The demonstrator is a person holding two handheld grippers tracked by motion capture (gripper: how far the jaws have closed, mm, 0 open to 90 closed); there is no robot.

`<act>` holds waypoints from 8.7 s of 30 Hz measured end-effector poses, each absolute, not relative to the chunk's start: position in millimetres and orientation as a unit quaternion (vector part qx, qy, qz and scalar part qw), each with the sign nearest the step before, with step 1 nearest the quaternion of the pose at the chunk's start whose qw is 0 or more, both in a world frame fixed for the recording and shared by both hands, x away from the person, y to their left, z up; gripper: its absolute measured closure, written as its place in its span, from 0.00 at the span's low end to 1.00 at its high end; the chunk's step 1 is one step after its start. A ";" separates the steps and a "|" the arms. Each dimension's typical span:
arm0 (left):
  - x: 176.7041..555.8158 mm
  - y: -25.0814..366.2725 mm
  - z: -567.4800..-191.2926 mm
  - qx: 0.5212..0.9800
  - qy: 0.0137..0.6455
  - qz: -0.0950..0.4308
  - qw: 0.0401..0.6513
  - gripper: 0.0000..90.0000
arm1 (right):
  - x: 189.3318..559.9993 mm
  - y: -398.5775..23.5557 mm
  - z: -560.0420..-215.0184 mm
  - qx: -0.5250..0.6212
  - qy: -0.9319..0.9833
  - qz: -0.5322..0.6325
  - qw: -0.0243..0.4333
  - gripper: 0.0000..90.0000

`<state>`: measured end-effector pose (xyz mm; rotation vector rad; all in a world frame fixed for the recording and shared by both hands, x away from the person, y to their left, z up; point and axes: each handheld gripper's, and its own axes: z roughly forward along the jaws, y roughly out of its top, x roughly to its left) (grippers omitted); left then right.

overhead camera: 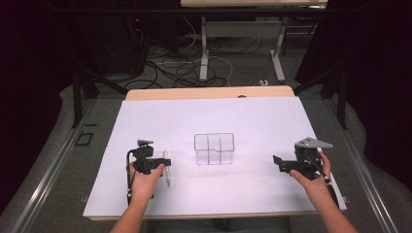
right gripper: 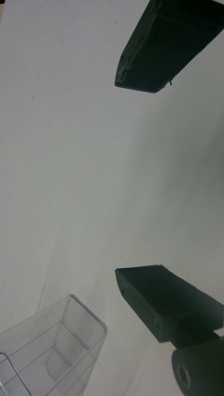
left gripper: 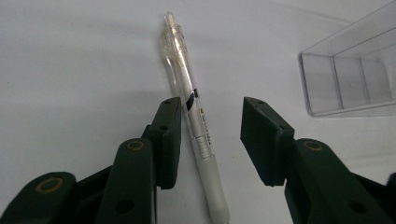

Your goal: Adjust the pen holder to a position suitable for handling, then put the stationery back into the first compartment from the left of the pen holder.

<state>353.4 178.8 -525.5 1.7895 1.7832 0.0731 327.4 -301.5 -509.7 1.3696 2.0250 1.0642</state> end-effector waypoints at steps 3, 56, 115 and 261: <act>353.2 177.0 -526.6 0.677 0.673 0.025 0.297 0.68 | 327.1 -302.1 -510.2 0.500 0.739 0.385 0.237 0.08; 350.6 178.0 -533.6 0.686 0.674 -0.015 0.272 0.89 | 330.6 -301.6 -515.6 0.503 0.741 0.380 0.230 0.08; 338.1 152.1 -425.6 0.766 0.495 -0.113 0.393 0.89 | 284.1 -195.9 -465.7 0.051 0.836 0.308 0.452 0.44; 343.9 190.8 -505.6 0.730 0.526 0.145 0.411 0.00 | 384.4 -82.7 -472.6 0.321 0.760 0.537 0.177 0.88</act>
